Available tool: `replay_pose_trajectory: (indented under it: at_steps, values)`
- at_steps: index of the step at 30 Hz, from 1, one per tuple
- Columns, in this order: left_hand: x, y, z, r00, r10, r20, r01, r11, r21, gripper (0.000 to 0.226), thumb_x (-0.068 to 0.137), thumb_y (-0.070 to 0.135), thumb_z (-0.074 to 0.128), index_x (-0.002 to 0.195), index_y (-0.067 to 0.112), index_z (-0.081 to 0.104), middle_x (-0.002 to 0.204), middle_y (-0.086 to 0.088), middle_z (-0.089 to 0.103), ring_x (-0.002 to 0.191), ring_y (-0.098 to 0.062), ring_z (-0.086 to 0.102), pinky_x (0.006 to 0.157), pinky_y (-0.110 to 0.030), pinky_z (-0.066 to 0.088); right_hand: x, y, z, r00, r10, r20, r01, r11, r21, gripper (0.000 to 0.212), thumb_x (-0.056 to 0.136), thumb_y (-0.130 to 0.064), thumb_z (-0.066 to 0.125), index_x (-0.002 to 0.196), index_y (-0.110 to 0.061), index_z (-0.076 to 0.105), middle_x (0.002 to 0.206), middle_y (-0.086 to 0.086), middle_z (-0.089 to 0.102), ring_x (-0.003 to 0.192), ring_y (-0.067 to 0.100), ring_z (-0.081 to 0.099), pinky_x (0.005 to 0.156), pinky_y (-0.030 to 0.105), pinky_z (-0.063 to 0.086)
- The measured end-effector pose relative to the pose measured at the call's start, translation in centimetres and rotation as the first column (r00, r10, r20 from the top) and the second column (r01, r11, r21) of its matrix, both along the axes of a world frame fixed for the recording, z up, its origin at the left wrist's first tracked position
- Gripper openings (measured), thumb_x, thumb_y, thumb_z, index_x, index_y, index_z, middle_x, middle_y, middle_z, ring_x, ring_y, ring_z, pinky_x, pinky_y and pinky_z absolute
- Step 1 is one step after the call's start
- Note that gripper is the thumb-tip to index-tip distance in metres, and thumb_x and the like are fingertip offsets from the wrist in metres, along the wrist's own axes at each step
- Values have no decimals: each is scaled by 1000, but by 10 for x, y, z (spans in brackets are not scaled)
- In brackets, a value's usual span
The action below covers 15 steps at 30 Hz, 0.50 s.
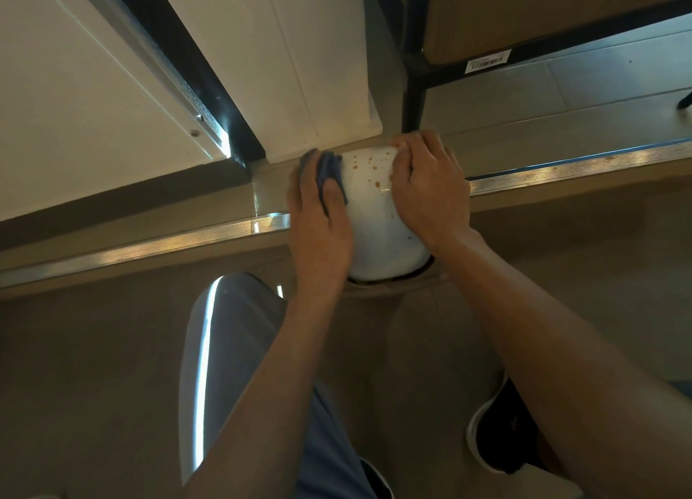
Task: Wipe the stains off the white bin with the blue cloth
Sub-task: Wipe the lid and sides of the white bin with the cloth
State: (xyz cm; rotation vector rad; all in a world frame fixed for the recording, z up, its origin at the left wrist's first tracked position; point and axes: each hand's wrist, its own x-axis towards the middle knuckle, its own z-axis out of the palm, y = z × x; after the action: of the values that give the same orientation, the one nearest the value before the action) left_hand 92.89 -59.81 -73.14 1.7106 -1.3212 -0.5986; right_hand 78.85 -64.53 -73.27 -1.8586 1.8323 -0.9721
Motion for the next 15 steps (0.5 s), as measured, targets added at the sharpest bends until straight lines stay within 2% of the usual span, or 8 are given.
replay_pose_trajectory:
  at_steps: [2,4,7,9,10,11,14,15]
  values:
    - [0,26,-10,995,-52,87,55,998,-32,48,110,33,38,157,30,32,167,2,17,148,-5,27,105,-5,26,0,0,0,1000,5,-18,-6,1000,-13,35,104,-33,32,121,-18,59,124,2,57,110,22,57,80,41,52]
    - [4,41,-19,988,-115,103,120,992,-49,49,109,29,42,157,27,32,169,-1,12,150,-5,22,104,-2,26,-1,0,-1,999,17,-29,-17,1000,-16,35,104,-33,32,121,-17,59,124,2,57,110,22,57,80,41,52]
    - [8,22,-12,997,-71,8,72,997,-29,46,109,27,42,155,24,37,164,-1,26,140,14,26,103,3,25,-1,0,-3,999,32,-18,-32,999,-14,35,104,-33,31,120,-18,59,124,2,57,112,22,57,83,41,52]
    - [6,0,-3,999,-1,-47,3,1000,27,45,109,30,40,154,23,39,158,1,37,136,4,37,99,5,26,-2,-1,-2,999,33,-7,-33,999,-3,35,104,-33,32,121,-19,59,125,1,56,114,22,56,84,42,52]
    - [3,-6,0,1000,8,-19,-8,999,32,46,109,32,39,154,23,38,158,0,38,136,-2,39,97,6,26,-3,-2,-2,1000,26,-5,-26,1000,2,35,104,-33,32,121,-19,59,125,1,56,114,23,56,85,42,53]
    - [-1,-5,2,1000,-4,31,3,1000,12,47,109,34,39,155,23,37,160,-1,34,138,-6,38,100,2,28,-3,-2,-1,1000,18,-11,-18,1000,3,35,104,-33,32,121,-19,58,125,2,56,113,23,57,84,44,53]
    - [-6,23,-12,981,-84,177,91,995,-32,50,108,36,43,157,28,32,168,-3,13,153,-18,21,119,-34,32,-1,-1,0,999,13,-45,-13,1000,-13,36,103,-34,31,119,-16,58,122,4,57,109,24,58,81,46,54]
    - [-4,35,-21,975,-100,197,109,993,-35,52,108,34,45,157,27,32,169,-4,9,155,-20,16,120,-39,30,0,0,-1,998,17,-53,-18,1000,-13,37,103,-35,30,119,-15,57,122,5,56,108,24,58,80,44,55]
